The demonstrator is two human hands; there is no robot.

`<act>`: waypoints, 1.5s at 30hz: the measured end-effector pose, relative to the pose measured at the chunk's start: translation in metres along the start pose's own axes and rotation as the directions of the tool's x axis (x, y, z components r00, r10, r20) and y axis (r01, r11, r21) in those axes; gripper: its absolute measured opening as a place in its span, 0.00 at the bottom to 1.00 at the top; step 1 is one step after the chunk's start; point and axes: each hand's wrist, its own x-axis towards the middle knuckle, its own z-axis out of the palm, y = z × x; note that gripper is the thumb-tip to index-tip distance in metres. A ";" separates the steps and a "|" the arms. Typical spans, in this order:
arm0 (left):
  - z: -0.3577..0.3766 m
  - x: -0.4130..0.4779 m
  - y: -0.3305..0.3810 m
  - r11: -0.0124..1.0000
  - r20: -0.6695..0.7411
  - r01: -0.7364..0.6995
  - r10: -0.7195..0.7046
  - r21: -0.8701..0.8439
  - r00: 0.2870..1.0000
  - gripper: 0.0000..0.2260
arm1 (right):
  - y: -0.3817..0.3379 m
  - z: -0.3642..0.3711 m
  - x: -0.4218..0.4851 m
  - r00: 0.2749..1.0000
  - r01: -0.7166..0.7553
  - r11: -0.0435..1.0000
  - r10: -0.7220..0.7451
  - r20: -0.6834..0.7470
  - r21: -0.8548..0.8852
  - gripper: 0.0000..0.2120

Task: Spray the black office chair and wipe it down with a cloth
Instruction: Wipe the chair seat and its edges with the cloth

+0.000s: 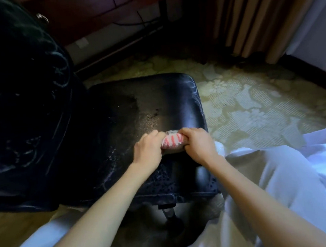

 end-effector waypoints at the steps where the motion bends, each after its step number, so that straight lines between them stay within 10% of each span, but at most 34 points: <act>1: 0.001 -0.020 -0.001 1.000 -0.007 0.009 -0.009 -0.021 1.000 0.19 | -0.006 0.002 -0.016 1.000 0.025 1.000 -0.025 0.005 0.000 0.22; 14: 0.021 -0.214 -0.018 0.871 -0.125 0.382 -0.435 -0.307 0.892 0.22 | -0.093 0.027 -0.129 0.903 0.422 0.903 -0.410 0.128 -0.081 0.23; 34: 0.061 -0.220 -0.167 0.512 -0.336 0.547 -0.856 -0.663 0.394 0.24 | -0.236 0.115 -0.052 0.352 0.926 0.295 -0.900 0.256 -0.236 0.16; 45: 0.095 -0.204 -0.125 0.652 -0.480 0.442 -0.756 -0.616 0.445 0.20 | -0.195 0.094 -0.047 0.482 0.869 0.485 -0.784 0.392 -0.099 0.22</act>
